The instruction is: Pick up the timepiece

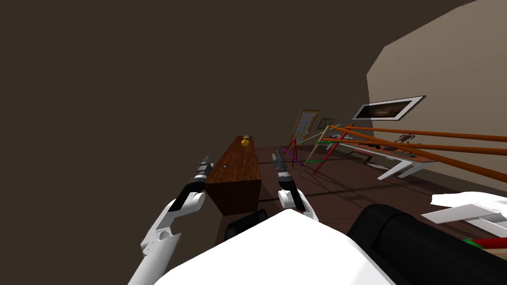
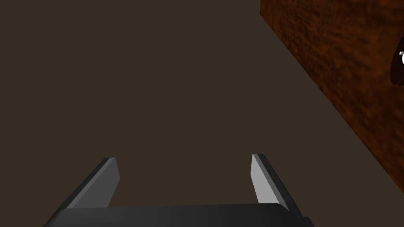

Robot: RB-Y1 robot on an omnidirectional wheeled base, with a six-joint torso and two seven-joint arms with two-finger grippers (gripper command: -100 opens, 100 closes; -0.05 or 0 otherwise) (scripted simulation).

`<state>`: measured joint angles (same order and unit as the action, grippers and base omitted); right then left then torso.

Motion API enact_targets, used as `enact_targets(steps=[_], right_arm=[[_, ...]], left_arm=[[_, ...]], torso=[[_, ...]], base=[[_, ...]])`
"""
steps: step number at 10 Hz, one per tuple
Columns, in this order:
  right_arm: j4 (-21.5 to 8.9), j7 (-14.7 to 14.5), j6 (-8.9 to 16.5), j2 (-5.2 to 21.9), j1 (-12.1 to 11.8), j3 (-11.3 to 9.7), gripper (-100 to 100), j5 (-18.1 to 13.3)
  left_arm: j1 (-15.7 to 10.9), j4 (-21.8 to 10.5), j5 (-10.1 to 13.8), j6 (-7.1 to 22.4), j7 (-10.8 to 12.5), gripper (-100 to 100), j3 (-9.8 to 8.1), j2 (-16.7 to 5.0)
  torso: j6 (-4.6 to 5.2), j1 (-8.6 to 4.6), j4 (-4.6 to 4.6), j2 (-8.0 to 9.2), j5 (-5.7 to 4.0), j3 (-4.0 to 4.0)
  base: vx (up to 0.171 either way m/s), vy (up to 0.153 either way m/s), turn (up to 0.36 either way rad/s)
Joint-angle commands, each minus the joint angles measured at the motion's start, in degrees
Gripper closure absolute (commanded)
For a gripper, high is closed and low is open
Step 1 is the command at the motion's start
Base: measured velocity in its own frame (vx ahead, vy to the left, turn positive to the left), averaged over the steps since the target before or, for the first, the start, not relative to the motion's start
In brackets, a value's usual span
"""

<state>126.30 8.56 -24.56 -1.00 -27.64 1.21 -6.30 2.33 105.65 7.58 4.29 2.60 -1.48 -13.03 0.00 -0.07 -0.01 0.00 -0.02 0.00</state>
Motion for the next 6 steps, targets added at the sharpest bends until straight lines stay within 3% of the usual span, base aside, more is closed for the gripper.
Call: enact_targets(steps=[1,2,3,4,5,6], right_arm=[[0.0,0.0,0.0,0.0,0.0,0.0,0,0.0],[0.0,0.0,0.0,0.0,0.0,0.0,0,0.0],[0.0,0.0,0.0,0.0,0.0,0.0,0,0.0],[0.0,0.0,0.0,0.0,0.0,0.0,0,0.0],[0.0,0.0,0.0,0.0,0.0,0.0,0,0.0],[0.0,0.0,0.0,0.0,0.0,0.0,0,0.0]], left_arm=[[-2.86,-2.86,0.72,2.86,-0.77,-100,0.05,-0.96],[-3.36,-3.55,0.72,3.96,-0.77,-100,0.05,-0.96],[-6.01,-6.32,1.35,5.83,-1.44,-100,0.11,-1.76],[-6.01,-6.32,1.35,7.21,-1.44,-100,0.11,-1.76],[-8.66,-8.67,1.95,9.28,-2.14,-100,0.17,-2.51],[-8.66,-9.15,1.95,10.51,-2.14,-100,0.17,-2.51]], torso=[[0.0,0.0,0.0,0.0,0.0,0.0],[0.01,0.0,0.0,-0.02,0.0,-0.01],[0.0,0.01,-0.01,-0.03,0.0,-0.02],[0.0,0.0,0.0,-0.03,0.0,-0.01],[0.0,0.01,0.0,-0.02,0.0,-0.01],[0.01,0.02,0.0,-0.02,0.0,-0.01]], base=[[-0.002,-0.019,0.008],[0.0,-0.016,0.0],[-0.001,-0.021,0.002],[-0.001,-0.016,0.001],[-0.002,-0.015,-0.001],[-0.002,-0.014,-0.005]])
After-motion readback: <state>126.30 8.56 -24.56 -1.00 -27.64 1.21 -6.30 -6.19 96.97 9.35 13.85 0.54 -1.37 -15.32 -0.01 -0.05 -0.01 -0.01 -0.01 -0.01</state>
